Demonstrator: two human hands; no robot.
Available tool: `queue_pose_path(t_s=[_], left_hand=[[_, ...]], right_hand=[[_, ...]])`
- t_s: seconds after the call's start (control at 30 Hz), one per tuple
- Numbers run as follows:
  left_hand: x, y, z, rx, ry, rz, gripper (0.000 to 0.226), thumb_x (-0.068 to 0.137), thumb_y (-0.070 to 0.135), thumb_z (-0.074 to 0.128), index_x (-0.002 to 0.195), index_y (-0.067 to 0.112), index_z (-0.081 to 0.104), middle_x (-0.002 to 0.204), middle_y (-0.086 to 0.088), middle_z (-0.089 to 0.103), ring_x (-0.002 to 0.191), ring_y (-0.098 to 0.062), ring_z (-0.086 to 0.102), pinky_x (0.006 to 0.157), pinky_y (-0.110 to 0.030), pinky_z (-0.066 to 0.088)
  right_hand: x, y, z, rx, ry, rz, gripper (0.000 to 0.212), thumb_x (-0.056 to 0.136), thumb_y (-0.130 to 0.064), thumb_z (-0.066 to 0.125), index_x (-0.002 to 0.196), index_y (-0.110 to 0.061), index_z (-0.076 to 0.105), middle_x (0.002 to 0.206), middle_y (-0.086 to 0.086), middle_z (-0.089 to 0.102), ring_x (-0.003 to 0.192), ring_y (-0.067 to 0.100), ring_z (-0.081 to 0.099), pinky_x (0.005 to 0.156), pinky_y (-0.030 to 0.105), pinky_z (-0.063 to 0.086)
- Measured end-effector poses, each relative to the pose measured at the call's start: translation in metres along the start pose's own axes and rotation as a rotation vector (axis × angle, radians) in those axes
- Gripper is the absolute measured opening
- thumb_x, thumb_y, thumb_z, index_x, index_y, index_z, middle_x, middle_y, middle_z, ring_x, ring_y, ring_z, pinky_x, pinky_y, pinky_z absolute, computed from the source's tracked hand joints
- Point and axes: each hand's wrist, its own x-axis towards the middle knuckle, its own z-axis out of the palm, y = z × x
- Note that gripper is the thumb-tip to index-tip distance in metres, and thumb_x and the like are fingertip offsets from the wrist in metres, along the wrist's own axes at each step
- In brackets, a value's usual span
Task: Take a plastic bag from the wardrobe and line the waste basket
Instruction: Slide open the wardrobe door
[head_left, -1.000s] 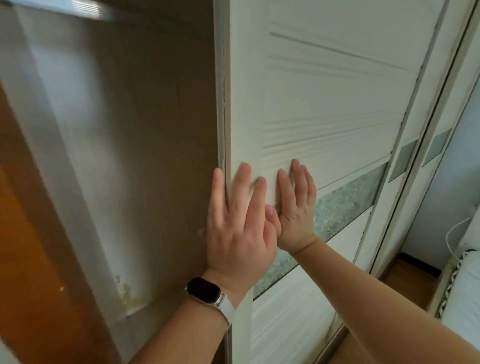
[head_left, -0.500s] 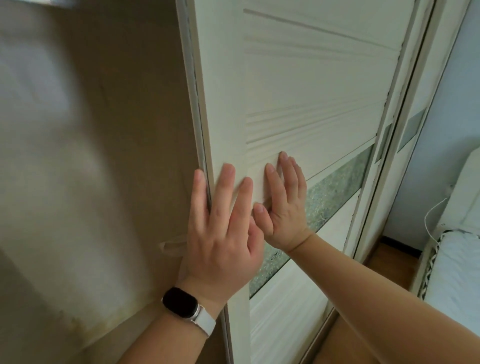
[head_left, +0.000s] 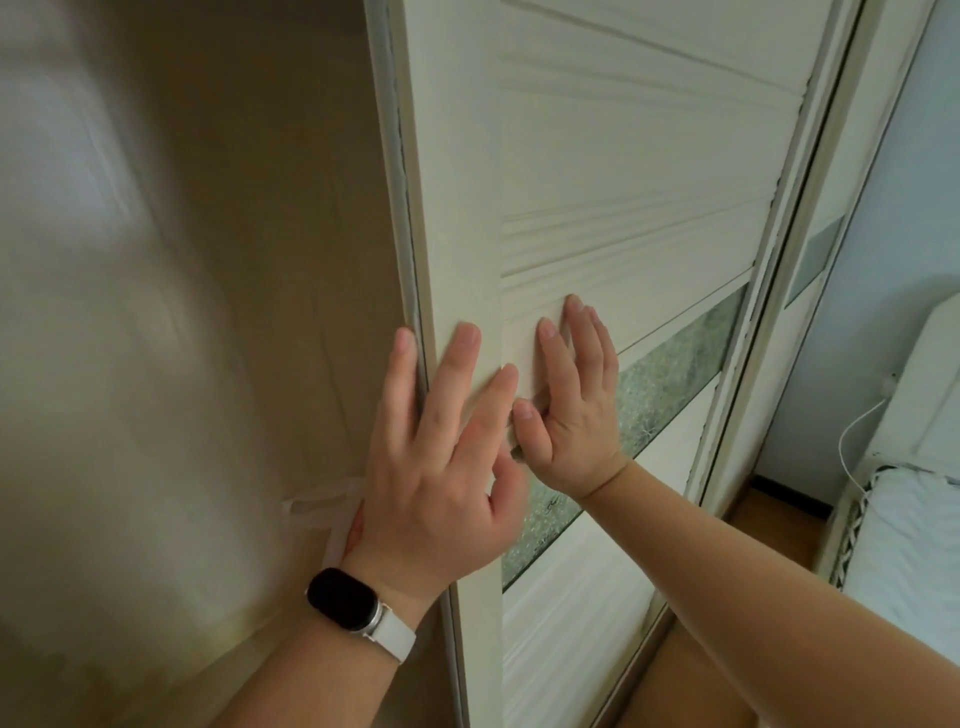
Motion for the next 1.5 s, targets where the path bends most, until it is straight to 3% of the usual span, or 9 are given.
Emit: queue_pose_path(t_s=[0.33,0.47,0.9,1.2,1.33,1.5], left_hand=[[0.004,-0.003,0.016,-0.112,0.04,0.054,0.038,0.079,0.014,0.055,0.111,0.001,0.071,0.145,-0.018,0.032,0.143,-0.045,0.015,0.119,-0.049,0.015],[0.004,-0.005,0.023,-0.165,0.037,0.062,0.04,0.078,0.017,0.057,0.113,0.002,0.071,0.147,-0.017,0.032,0.149,-0.035,0.006,0.119,-0.049,0.017],[0.012,0.003,0.054,-0.142,0.067,0.08,0.04,0.077,0.018,0.062,0.113,0.003,0.07,0.147,-0.013,0.032,0.143,-0.04,0.016,0.116,-0.054,0.021],[0.023,0.017,0.092,-0.145,0.085,0.06,0.036,0.073,0.015,0.066,0.106,0.004,0.074,0.145,-0.015,0.034,0.142,-0.043,0.013,0.118,-0.049,0.017],[0.033,0.027,0.118,-0.146,0.079,0.061,0.035,0.072,0.015,0.065,0.105,0.004,0.074,0.145,-0.017,0.034,0.149,-0.034,0.006,0.119,-0.048,0.015],[0.046,0.041,0.152,-0.109,0.068,0.064,0.033,0.072,0.015,0.065,0.102,0.004,0.074,0.143,-0.018,0.034,0.14,-0.044,0.014,0.119,-0.049,0.015]], right_hand=[[-0.002,0.014,0.001,-0.045,-0.008,-0.012,0.057,0.1,-0.043,0.023,0.142,-0.004,0.031,0.144,0.036,0.033,0.136,0.049,0.033,0.107,0.064,0.03],[-0.001,0.01,0.001,-0.046,0.029,0.027,0.052,0.101,-0.036,0.025,0.139,-0.001,0.032,0.147,0.028,0.027,0.14,0.04,0.029,0.112,0.058,0.026],[-0.002,0.037,-0.007,-0.089,0.019,0.035,0.058,0.1,-0.035,0.031,0.154,-0.022,0.015,0.149,0.024,0.027,0.14,0.038,0.032,0.112,0.054,0.031],[-0.005,0.079,0.004,-0.07,0.077,0.09,0.054,0.1,-0.041,0.028,0.152,-0.027,0.02,0.149,0.021,0.03,0.137,0.041,0.034,0.106,0.058,0.034],[-0.003,0.111,0.002,-0.079,0.055,0.076,0.051,0.099,-0.042,0.028,0.144,-0.018,0.029,0.149,0.021,0.029,0.137,0.042,0.035,0.106,0.058,0.033],[-0.001,0.153,0.003,-0.075,0.062,0.081,0.053,0.1,-0.044,0.024,0.142,-0.013,0.031,0.148,0.022,0.03,0.135,0.044,0.037,0.105,0.059,0.034]])
